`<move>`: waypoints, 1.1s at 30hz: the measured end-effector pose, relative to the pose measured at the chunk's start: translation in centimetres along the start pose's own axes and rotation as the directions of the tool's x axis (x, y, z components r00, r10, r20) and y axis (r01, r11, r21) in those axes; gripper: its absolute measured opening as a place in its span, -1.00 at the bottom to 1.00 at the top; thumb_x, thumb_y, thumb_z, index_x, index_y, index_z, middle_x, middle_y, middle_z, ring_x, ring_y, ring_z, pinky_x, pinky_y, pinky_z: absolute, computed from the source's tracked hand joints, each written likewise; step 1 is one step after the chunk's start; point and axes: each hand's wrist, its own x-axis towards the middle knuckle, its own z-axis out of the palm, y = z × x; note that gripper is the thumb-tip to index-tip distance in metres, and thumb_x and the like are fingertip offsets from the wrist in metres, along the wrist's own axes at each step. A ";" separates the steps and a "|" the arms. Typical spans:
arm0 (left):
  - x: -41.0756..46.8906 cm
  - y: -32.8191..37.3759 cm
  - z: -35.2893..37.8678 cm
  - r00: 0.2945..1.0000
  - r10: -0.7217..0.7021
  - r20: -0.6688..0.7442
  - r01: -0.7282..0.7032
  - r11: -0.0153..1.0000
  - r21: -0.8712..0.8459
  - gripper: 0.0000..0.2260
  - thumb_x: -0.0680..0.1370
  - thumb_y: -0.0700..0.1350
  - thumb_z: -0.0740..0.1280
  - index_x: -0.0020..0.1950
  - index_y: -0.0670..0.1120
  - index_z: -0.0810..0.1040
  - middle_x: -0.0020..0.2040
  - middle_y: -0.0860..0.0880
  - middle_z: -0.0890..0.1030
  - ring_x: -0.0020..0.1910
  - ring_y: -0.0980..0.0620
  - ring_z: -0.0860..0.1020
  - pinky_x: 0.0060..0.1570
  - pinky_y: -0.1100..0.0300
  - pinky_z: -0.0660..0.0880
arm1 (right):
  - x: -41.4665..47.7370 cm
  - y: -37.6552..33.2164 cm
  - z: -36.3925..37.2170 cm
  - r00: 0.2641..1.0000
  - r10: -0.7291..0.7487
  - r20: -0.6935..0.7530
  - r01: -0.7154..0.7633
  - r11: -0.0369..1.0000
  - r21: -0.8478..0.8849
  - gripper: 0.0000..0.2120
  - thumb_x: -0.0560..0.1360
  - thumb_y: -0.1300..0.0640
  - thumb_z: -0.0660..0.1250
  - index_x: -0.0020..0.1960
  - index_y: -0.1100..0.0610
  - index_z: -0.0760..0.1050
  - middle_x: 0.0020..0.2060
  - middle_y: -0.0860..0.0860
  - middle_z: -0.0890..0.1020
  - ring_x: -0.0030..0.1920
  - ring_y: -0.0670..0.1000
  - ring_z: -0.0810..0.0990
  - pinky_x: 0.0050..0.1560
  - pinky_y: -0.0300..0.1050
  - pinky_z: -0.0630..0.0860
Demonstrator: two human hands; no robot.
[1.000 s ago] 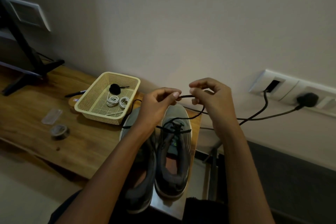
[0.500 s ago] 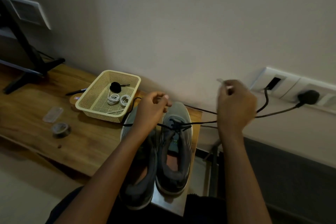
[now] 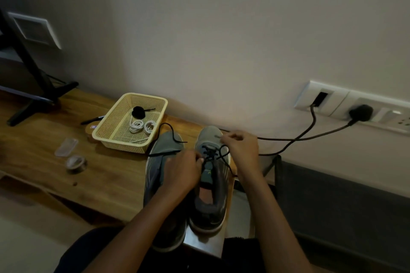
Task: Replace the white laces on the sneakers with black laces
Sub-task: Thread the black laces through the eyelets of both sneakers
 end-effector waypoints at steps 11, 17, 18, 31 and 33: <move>2.4 -1.8 0.5 0.969 -0.141 0.203 0.158 0.985 -0.069 -0.76 0.63 -0.17 0.13 0.13 -0.19 0.56 0.09 -0.20 0.60 0.08 -0.16 0.53 0.07 0.02 0.46 | -0.2 3.2 1.7 0.982 -0.080 0.172 0.161 0.826 -0.539 -0.89 0.43 0.13 0.38 -0.11 0.08 0.68 0.21 -0.07 0.51 0.29 0.10 0.26 0.14 -0.13 0.21; 2.7 -2.2 0.6 0.964 -0.152 0.217 0.181 0.976 -0.118 -0.78 0.63 -0.17 0.14 0.11 -0.20 0.55 0.08 -0.20 0.59 0.07 -0.14 0.53 0.02 0.08 0.44 | -1.0 3.0 2.6 0.955 -0.191 0.228 0.295 0.703 -0.647 -0.83 0.47 0.14 0.31 -0.07 0.10 0.68 0.21 -0.07 0.51 0.30 0.14 0.22 0.15 -0.06 0.29; 2.7 -2.2 0.6 0.965 -0.152 0.213 0.180 0.976 -0.121 -0.77 0.63 -0.17 0.14 0.12 -0.20 0.55 0.09 -0.20 0.59 0.08 -0.14 0.53 0.04 0.07 0.45 | -1.1 3.0 2.7 0.951 -0.193 0.241 0.306 0.696 -0.650 -0.83 0.46 0.13 0.31 -0.06 0.10 0.68 0.22 -0.07 0.51 0.31 0.14 0.21 0.14 -0.06 0.30; 2.0 -2.3 -0.3 0.991 -0.033 0.132 0.060 0.976 -0.208 -0.78 0.59 -0.14 0.27 0.16 -0.13 0.63 0.13 -0.10 0.64 0.11 -0.04 0.58 0.10 0.16 0.46 | -2.4 3.1 3.6 0.935 -0.297 0.196 0.350 0.669 -0.655 -0.84 0.43 0.21 0.30 -0.11 0.24 0.64 0.21 0.02 0.52 0.35 0.19 0.20 0.16 0.01 0.21; 2.0 -2.3 -0.3 0.991 -0.027 0.131 0.053 0.978 -0.203 -0.79 0.58 -0.12 0.28 0.15 -0.11 0.64 0.11 -0.09 0.65 0.09 -0.02 0.59 0.08 0.15 0.48 | -2.4 3.5 3.8 0.937 -0.300 0.177 0.340 0.682 -0.647 -0.86 0.42 0.22 0.32 -0.15 0.24 0.64 0.19 0.02 0.54 0.35 0.19 0.22 0.16 0.01 0.22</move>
